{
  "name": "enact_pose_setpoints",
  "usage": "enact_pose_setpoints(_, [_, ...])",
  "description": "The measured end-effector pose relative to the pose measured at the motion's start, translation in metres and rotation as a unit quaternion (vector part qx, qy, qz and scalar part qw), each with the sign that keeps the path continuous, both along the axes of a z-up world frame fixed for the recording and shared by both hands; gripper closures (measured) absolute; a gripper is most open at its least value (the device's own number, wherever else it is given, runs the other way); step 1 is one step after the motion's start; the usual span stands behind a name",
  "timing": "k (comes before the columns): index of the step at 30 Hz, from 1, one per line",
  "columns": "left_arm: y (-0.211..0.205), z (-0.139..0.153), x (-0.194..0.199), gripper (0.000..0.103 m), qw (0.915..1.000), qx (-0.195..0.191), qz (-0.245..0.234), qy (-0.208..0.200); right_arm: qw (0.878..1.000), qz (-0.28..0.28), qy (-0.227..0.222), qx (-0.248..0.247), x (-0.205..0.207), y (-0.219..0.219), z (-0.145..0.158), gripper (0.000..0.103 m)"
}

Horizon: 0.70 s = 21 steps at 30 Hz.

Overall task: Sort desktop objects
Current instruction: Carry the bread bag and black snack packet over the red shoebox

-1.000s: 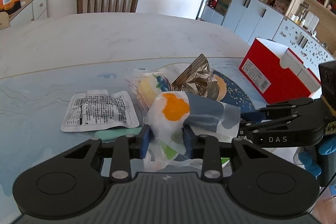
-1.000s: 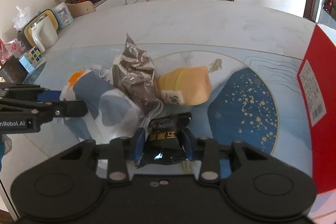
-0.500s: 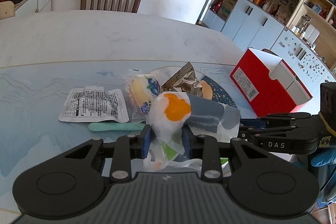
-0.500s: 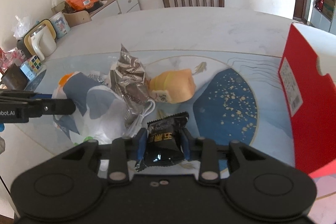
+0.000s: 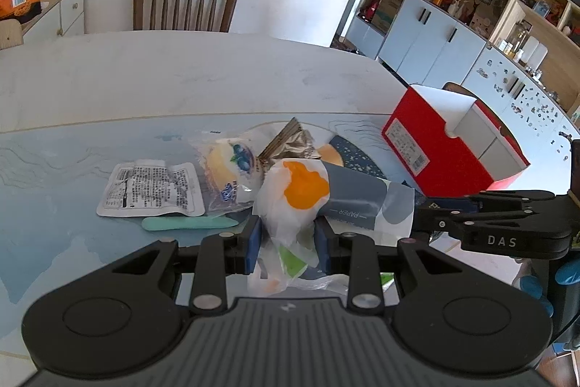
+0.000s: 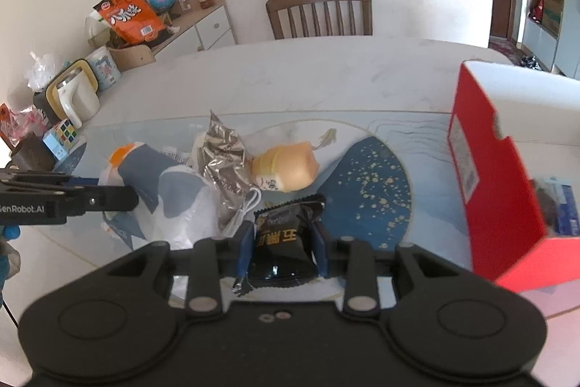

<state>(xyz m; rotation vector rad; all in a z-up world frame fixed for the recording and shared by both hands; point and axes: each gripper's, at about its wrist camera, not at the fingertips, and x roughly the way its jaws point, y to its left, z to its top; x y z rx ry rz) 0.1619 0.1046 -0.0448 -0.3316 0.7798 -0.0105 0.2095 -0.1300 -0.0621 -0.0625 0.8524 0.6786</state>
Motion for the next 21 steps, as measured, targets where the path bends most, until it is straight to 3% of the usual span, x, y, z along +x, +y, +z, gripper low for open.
enact_pose_setpoints(21, [-0.061, 0.053, 0.020, 0.073, 0.9976, 0.039, -0.050, -0.027, 0.997, -0.045, -0.055, 0.007, -0.021, -0.068, 0.048, 0.069])
